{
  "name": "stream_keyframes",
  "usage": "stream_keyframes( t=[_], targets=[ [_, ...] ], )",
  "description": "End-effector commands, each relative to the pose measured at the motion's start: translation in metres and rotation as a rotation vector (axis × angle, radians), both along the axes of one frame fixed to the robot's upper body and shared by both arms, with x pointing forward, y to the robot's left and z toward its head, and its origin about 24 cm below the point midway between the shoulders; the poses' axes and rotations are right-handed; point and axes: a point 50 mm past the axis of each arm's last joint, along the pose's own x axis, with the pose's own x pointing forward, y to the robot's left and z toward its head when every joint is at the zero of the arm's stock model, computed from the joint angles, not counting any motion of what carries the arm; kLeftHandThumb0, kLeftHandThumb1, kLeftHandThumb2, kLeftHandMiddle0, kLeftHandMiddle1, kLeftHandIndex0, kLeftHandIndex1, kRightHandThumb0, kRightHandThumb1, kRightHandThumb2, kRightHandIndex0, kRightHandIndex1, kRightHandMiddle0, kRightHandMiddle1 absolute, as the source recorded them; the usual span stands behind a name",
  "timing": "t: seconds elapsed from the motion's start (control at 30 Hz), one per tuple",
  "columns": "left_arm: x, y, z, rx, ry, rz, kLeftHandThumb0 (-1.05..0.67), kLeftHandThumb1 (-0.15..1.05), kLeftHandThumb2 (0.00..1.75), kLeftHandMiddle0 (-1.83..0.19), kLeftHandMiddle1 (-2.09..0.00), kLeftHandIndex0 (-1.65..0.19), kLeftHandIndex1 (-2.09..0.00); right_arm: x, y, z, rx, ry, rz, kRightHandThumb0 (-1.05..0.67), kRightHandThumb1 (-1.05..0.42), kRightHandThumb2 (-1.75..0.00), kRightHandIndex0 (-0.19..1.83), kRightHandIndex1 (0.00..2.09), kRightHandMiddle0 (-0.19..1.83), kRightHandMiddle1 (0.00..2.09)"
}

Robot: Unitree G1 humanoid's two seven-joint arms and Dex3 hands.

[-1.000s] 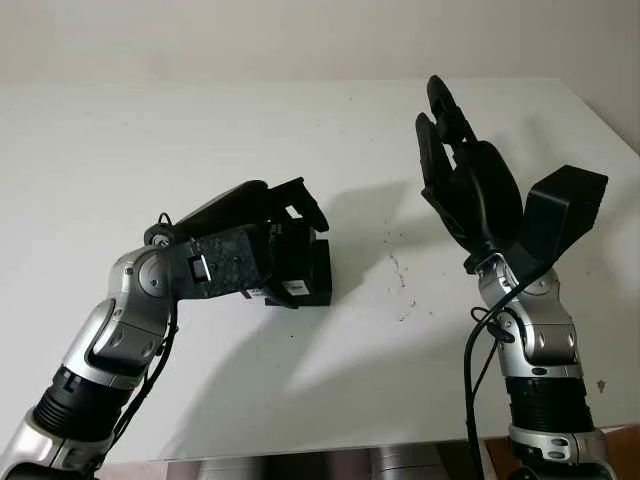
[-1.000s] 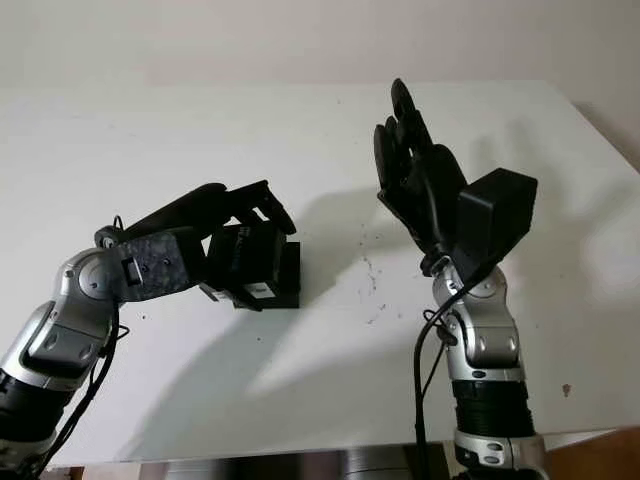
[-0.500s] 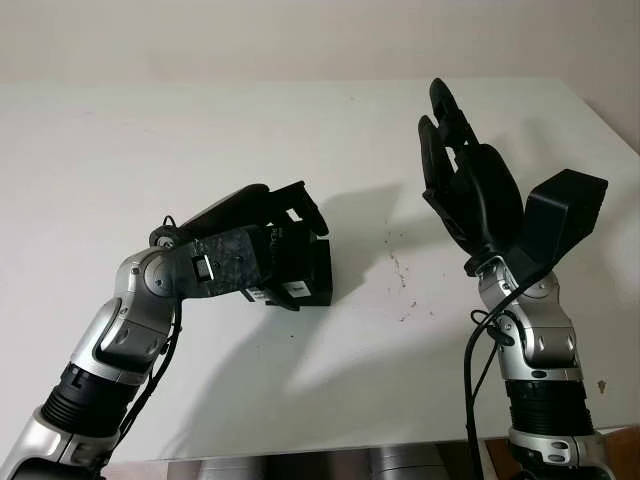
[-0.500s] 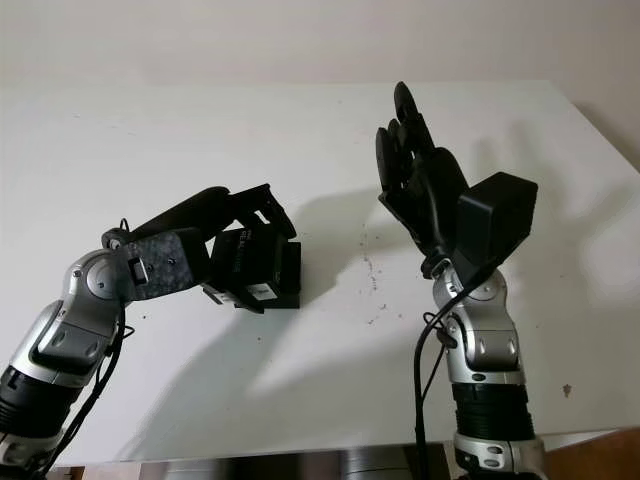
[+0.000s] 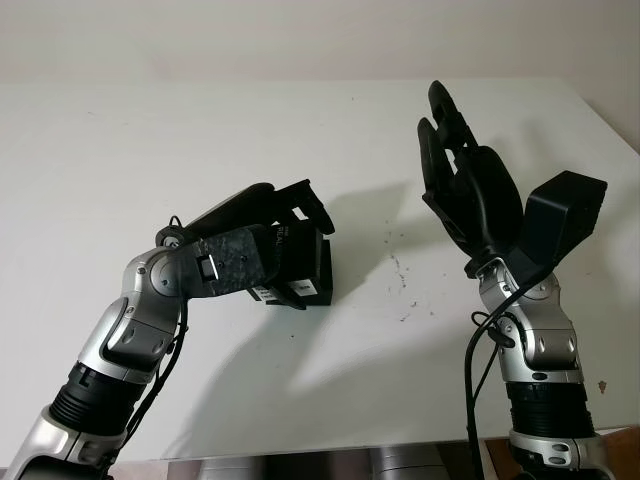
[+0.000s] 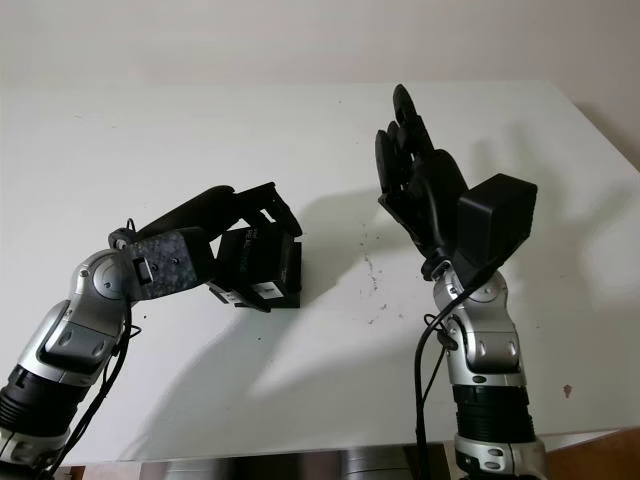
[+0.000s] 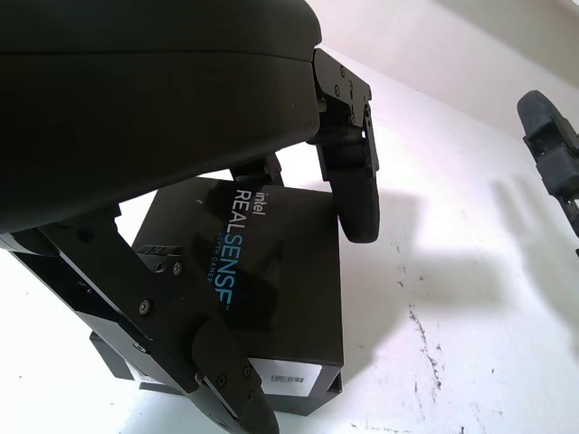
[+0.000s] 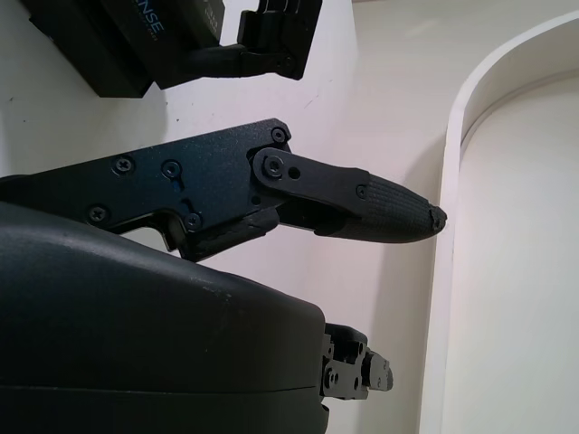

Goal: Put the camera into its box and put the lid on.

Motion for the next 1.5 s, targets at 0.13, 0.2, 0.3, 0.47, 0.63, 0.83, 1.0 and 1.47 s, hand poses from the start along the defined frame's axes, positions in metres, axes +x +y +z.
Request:
stream_keyframes(
  t=[0.13, 0.2, 0.3, 0.47, 0.63, 0.83, 1.0, 1.47],
  targets=[
    [0.004, -0.011, 0.014, -0.007, -0.049, -0.033, -0.13, 0.98, 0.05, -0.3, -1.47, -0.21, -1.41, -0.002, 0.0, 0.003, 0.002, -0.017, 0.004, -0.7, -1.05, -0.62, -0.13, 0.05, -0.09, 0.04],
    [0.005, -0.014, 0.015, 0.0, -0.053, -0.041, -0.13, 0.99, 0.05, -0.3, -1.51, -0.21, -1.42, -0.003, 0.0, 0.003, -0.002, -0.017, -0.001, -0.7, -1.05, -0.62, -0.13, 0.05, -0.09, 0.04],
    [0.005, -0.017, 0.015, 0.009, -0.057, -0.048, -0.14, 0.98, 0.05, -0.3, -1.53, -0.21, -1.42, -0.003, 0.0, 0.003, 0.0, -0.013, -0.002, -0.7, -1.05, -0.62, -0.12, 0.05, -0.09, 0.04],
    [0.005, -0.023, 0.014, 0.036, -0.069, -0.063, -0.16, 0.98, 0.05, -0.29, -1.56, -0.22, -1.45, -0.004, 0.0, 0.002, 0.006, -0.013, -0.001, -0.7, -1.05, -0.61, -0.13, 0.05, -0.09, 0.04],
    [0.005, -0.027, 0.011, 0.054, -0.07, -0.075, -0.14, 0.98, 0.05, -0.28, -1.57, -0.23, -1.5, -0.004, 0.001, 0.002, 0.005, -0.011, 0.001, -0.7, -1.05, -0.61, -0.13, 0.05, -0.09, 0.04],
    [0.004, -0.03, 0.008, 0.101, -0.071, -0.081, -0.14, 0.98, 0.05, -0.27, -1.56, -0.23, -1.54, -0.004, 0.002, 0.001, 0.005, -0.012, -0.008, -0.71, -1.05, -0.61, -0.13, 0.05, -0.09, 0.04],
    [0.003, -0.032, 0.004, 0.127, -0.063, -0.058, -0.14, 0.97, 0.05, -0.26, -1.54, -0.23, -1.53, -0.004, 0.002, 0.001, 0.007, -0.013, -0.009, -0.7, -1.05, -0.61, -0.12, 0.05, -0.09, 0.05],
    [0.003, -0.035, -0.002, 0.113, -0.058, 0.046, -0.12, 0.99, 0.06, -0.21, -1.65, -0.18, -1.55, -0.003, 0.002, 0.001, 0.009, -0.014, -0.009, -0.69, -1.05, -0.61, -0.12, 0.06, -0.09, 0.05]
  ],
)
